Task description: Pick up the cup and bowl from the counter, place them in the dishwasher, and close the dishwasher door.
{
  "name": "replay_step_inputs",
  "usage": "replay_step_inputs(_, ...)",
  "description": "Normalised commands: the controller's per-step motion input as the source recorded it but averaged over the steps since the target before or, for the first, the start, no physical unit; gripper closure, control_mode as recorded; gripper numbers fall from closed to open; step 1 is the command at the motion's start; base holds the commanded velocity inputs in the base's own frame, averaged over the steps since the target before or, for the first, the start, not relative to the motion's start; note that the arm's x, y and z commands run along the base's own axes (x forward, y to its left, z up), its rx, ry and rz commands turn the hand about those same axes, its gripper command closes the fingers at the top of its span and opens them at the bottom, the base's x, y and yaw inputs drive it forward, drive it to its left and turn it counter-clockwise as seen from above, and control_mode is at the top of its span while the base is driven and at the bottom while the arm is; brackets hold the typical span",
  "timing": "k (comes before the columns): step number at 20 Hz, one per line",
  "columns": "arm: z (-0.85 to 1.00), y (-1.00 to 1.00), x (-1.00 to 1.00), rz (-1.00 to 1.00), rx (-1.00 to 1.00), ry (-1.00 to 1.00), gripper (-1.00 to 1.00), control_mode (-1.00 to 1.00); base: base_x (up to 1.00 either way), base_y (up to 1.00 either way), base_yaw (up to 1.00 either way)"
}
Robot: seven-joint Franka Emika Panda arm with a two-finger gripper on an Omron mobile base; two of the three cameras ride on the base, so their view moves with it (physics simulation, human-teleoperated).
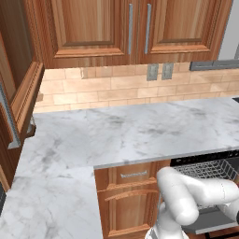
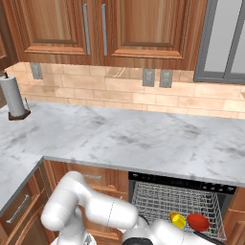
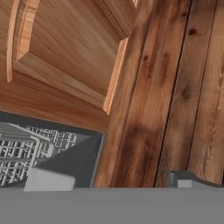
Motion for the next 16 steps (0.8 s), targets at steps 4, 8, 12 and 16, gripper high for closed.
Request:
replay_step_inputs(4, -0.62, -0.71, -0.61, 0.00, 0.25, -0.06, -1.00, -1.00, 0.00, 0.00, 0.00)
replay_step_inputs(8, -0.60, -0.68, -0.87, 0.00, 0.40, -0.09, -1.00, -1.00, 0.00, 0.00, 0.00)
replay_step_inputs(12, -0.45, -0.76, -0.96, 0.00, 0.52, -0.13, -1.00, -1.00, 0.00, 0.00, 0.00)
replay_step_inputs(16, -0.34, -0.79, -1.00, 0.01, 0.49, -0.18, -1.00, -1.00, 0.00, 0.00, 0.00)
